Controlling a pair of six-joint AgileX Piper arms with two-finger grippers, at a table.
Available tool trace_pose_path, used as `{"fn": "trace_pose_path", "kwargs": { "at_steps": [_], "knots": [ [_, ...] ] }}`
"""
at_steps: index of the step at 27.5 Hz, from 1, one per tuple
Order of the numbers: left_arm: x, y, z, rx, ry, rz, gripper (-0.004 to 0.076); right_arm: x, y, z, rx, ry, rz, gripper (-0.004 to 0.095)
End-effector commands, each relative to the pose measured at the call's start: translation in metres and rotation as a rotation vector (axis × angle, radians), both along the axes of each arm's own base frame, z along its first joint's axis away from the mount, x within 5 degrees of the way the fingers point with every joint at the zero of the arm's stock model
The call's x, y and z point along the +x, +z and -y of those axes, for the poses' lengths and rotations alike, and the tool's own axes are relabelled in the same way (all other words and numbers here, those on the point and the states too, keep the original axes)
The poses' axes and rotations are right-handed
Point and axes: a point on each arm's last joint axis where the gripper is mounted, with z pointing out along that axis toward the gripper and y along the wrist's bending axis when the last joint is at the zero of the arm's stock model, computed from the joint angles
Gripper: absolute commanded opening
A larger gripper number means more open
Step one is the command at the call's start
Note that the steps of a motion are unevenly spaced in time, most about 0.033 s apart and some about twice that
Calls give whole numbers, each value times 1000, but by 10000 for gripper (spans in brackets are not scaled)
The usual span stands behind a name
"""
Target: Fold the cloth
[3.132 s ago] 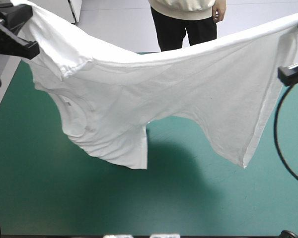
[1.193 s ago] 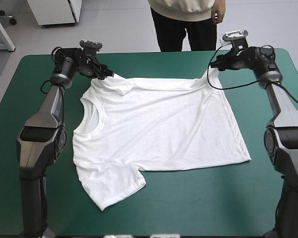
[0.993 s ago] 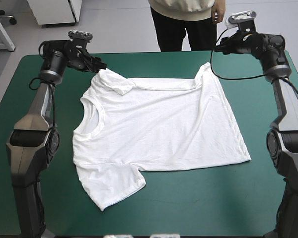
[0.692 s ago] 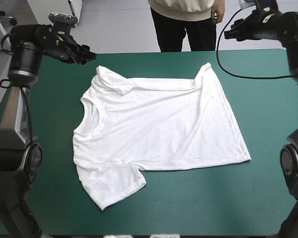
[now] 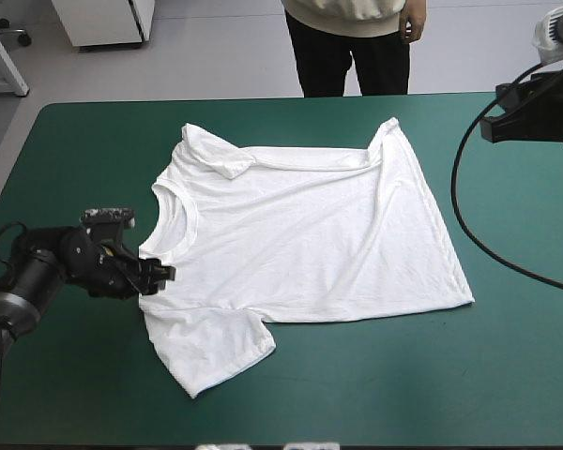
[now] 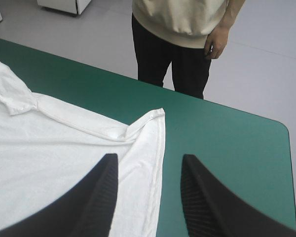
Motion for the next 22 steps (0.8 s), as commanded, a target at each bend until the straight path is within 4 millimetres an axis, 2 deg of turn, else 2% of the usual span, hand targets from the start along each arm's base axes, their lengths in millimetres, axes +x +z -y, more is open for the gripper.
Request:
{"fn": "trace_pose_path", "kwargs": {
  "at_steps": [1,8,10,11,12,14,15,19,22],
  "knots": [
    [-5,-17,1,-37,50,34,475,-8,3,2,-1,-8,28,387],
    [2,-63,0,-34,94,-30,475,-10,3,-3,36,30,30,387],
    [5,-73,1,-29,81,-76,452,-11,4,-4,51,43,36,387],
    [5,-76,1,-25,74,-94,411,-11,4,-4,53,45,39,387],
    [5,-78,1,-24,73,-111,337,-11,4,-5,56,48,39,387],
    [4,-80,1,-17,63,-130,135,-11,5,-5,57,47,40,380],
    [4,-80,1,-16,58,-131,-7,-11,5,-5,57,47,40,366],
    [5,-79,0,9,29,-123,-9,-11,5,-5,57,47,40,326],
    [10,-70,-6,83,17,-108,-9,-11,5,-5,57,47,40,320]
  ]
}}
